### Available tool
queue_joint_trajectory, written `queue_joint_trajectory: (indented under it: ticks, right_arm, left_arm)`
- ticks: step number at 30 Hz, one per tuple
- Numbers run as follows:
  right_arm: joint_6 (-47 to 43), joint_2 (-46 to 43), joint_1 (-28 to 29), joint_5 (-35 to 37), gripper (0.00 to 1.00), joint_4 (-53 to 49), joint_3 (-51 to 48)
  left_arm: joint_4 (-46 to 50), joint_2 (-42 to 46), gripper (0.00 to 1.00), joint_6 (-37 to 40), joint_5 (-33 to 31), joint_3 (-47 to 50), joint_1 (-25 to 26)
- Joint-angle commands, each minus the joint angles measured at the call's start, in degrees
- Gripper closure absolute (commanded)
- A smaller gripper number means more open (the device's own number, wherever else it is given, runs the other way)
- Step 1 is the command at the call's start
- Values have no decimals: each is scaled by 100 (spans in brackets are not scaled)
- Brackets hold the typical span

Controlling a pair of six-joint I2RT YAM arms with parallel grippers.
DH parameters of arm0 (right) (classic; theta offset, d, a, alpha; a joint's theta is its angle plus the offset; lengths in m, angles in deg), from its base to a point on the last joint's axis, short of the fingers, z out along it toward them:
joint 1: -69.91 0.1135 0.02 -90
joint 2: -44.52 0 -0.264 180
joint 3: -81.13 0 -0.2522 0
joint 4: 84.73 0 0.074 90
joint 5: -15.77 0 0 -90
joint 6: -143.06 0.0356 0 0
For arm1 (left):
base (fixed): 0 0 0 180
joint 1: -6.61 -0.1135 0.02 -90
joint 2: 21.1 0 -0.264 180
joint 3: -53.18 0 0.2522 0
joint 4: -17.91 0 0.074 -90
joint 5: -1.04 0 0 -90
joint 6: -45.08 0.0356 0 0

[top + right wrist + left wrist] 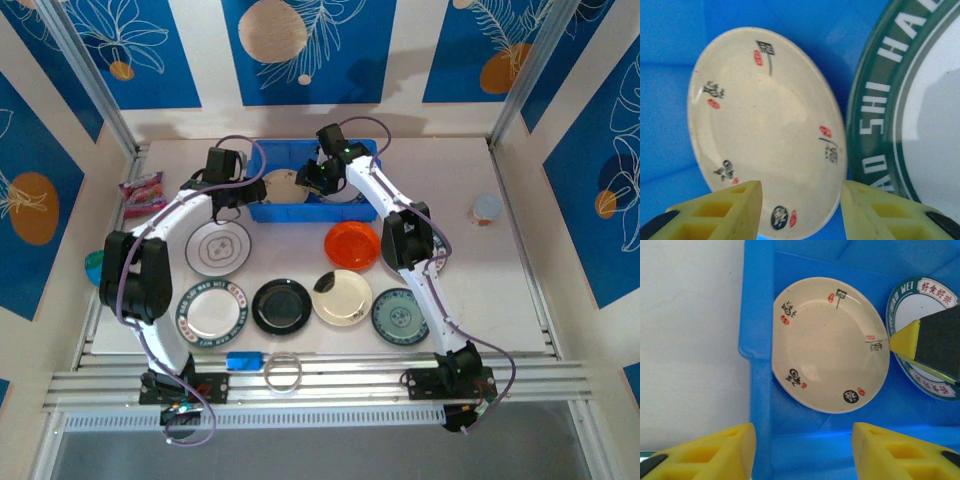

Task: Place the plates into the plastic bin on the countertop

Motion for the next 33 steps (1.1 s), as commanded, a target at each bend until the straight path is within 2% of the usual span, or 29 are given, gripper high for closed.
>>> queue_joint_trajectory:
  ticks: [1, 5, 8, 11, 20, 25, 33]
  right_arm:
    - [-97, -588, -14, -222, 54, 120, -133]
    - [-145, -902, -39, -231, 55, 105, -292]
    - [-180, -1433, -83, -274, 57, 432, -889]
    - [-311, -2206, -115, -364, 59, 998, -1884]
    - [-429, -4875, -232, 169, 60, 2089, -5476]
    - [-343, -6178, -619, 340, 62, 2145, -7056]
    - [-217, -7755, -1894, 137, 63, 1943, -9219]
  left_arm:
    - [66, 262, 43, 81, -35, -149, 74]
    - [53, 350, 41, 106, -31, -141, 107]
    - [49, 463, 39, 142, -42, -119, 168]
    - [-2, 614, 38, 122, 55, -54, 251]
    - [-261, 1321, 38, -161, 439, 443, 568]
    - [-296, 1570, 38, -268, 732, 514, 770]
    - [-766, 1321, 38, -499, 1365, 591, 916]
